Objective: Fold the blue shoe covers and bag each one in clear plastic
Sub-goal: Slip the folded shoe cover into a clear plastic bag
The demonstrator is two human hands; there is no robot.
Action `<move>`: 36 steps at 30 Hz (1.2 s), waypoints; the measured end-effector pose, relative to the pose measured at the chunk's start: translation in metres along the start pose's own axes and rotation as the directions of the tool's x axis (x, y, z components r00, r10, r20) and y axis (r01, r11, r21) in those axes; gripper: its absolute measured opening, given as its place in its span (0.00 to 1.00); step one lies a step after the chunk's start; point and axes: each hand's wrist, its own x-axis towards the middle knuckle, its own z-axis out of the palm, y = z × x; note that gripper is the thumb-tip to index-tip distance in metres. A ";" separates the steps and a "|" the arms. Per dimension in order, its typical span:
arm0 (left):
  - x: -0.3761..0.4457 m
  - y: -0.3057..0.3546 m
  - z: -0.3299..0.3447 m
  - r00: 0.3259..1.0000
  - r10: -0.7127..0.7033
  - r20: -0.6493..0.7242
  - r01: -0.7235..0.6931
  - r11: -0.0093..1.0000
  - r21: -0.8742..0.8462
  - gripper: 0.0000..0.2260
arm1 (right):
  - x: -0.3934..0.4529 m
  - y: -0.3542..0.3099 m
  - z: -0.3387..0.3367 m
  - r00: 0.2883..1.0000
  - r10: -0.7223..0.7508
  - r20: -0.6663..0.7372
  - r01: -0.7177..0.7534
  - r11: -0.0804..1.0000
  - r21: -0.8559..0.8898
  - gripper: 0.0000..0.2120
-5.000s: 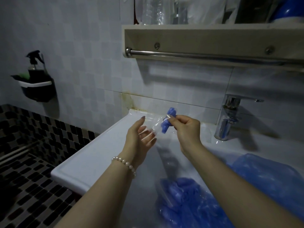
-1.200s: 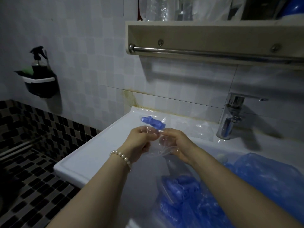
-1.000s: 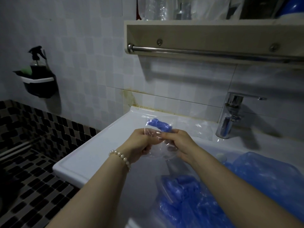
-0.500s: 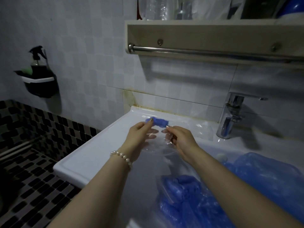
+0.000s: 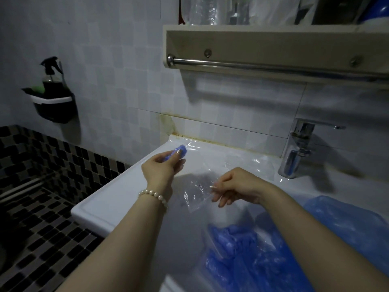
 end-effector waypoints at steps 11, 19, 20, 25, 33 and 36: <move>-0.005 -0.002 0.003 0.997 -0.030 0.065 0.026 0.997 0.067 0.24 | 0.006 0.001 0.003 0.998 -0.003 -0.067 0.017 0.978 0.208 0.07; 0.005 -0.005 0.002 0.997 -0.025 0.074 0.013 0.987 0.159 0.28 | 0.039 -0.022 0.015 0.906 0.182 -0.382 0.078 0.816 0.573 0.04; 0.004 -0.007 0.001 0.996 0.012 0.094 -0.032 0.974 0.225 0.26 | 0.044 -0.025 0.016 0.893 0.201 -0.403 0.094 0.792 0.603 0.06; -0.009 -0.008 0.001 0.939 0.279 0.200 -0.342 0.804 0.487 0.15 | 0.053 -0.030 0.003 0.804 -0.059 -0.592 -0.064 0.981 -0.184 0.15; -0.032 -0.026 0.015 0.714 -0.224 0.663 -0.480 0.532 0.697 0.05 | -0.025 -0.033 -0.015 0.969 0.238 -0.060 -0.180 0.521 -0.835 0.04; -0.043 -0.033 0.020 0.598 -0.404 0.693 -0.478 0.514 0.712 0.04 | -0.035 -0.011 -0.005 0.850 0.525 0.051 -0.141 0.318 -0.937 0.10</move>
